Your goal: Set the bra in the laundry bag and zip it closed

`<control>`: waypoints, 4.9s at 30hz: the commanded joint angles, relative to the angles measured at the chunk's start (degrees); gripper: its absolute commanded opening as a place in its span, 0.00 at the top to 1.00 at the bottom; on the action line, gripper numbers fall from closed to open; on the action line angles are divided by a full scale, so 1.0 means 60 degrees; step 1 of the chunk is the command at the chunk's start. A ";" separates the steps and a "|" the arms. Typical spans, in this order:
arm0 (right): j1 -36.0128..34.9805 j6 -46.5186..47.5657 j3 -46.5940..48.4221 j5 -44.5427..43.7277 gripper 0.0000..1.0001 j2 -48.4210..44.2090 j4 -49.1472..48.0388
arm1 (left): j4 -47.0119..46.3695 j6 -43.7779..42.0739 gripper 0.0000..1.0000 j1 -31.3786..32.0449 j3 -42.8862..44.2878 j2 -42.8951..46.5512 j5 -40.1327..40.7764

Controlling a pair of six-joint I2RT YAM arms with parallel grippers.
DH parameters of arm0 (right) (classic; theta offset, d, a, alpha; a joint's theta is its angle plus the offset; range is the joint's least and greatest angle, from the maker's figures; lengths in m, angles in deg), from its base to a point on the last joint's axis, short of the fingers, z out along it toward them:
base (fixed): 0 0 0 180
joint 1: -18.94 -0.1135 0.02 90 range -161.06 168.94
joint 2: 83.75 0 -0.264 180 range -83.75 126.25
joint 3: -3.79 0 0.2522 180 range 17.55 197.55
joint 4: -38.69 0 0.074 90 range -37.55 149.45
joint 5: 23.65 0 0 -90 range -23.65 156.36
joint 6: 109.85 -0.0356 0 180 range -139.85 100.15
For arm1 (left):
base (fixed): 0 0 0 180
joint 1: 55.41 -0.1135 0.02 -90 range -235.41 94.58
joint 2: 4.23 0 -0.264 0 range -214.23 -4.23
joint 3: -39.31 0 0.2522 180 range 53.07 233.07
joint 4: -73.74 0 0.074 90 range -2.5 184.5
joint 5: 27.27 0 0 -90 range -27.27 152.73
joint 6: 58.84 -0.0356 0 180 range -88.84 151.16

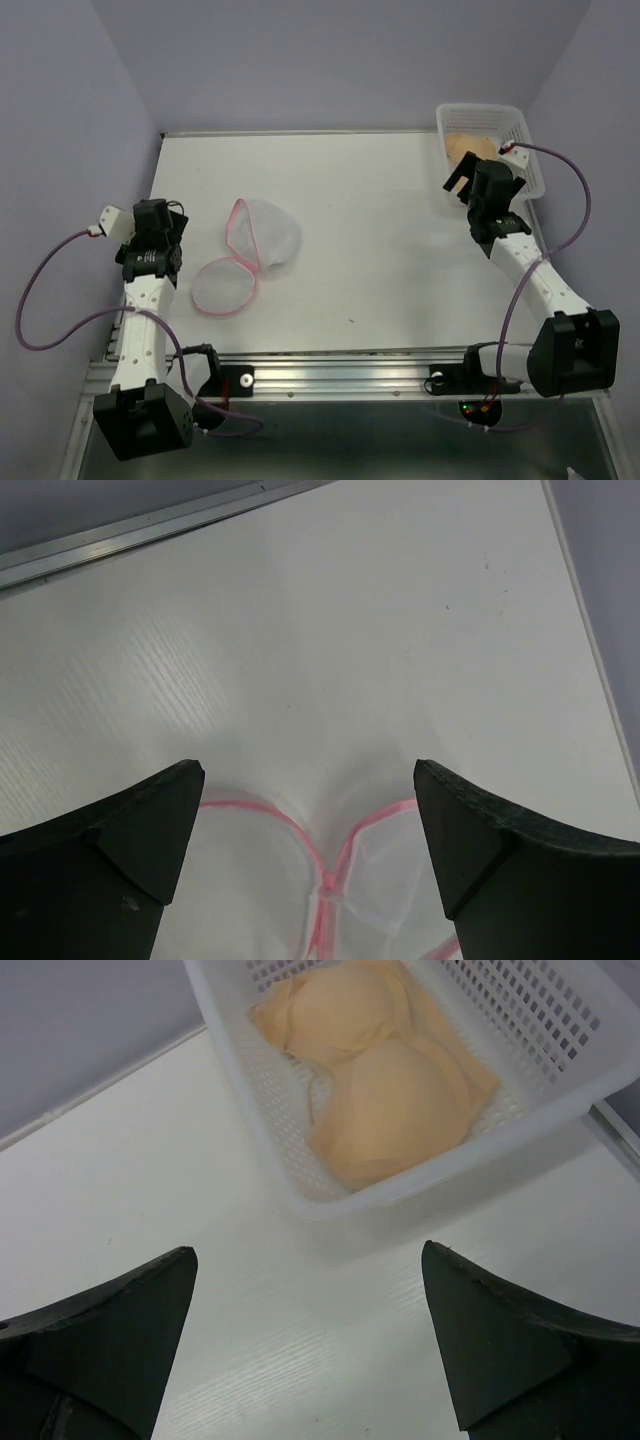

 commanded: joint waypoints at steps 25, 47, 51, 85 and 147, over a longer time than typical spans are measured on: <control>-0.4083 0.2375 0.1765 0.0442 0.00 0.2012 -0.0655 | -0.1315 -0.0210 0.01 0.0060 -0.0589 0.1107 -0.1253; 0.0996 -0.1197 0.8341 -0.1204 0.00 0.8060 0.2169 | -0.2004 -0.0519 0.01 0.0543 0.0743 0.0244 -0.1007; 0.1789 -0.1947 0.9719 -0.0738 0.00 0.9467 0.2333 | -0.2588 -0.0811 0.01 0.0558 0.0904 -0.0152 -0.1138; 0.2435 -0.1112 1.0156 0.1155 0.99 1.0561 -0.0520 | -0.3835 -0.1573 0.01 0.1099 0.1608 -0.1999 -0.1285; -0.0436 -0.1934 0.1651 0.4849 0.19 0.5838 -0.4377 | -0.5038 -0.2525 0.01 0.3838 0.2368 -0.3550 -0.2398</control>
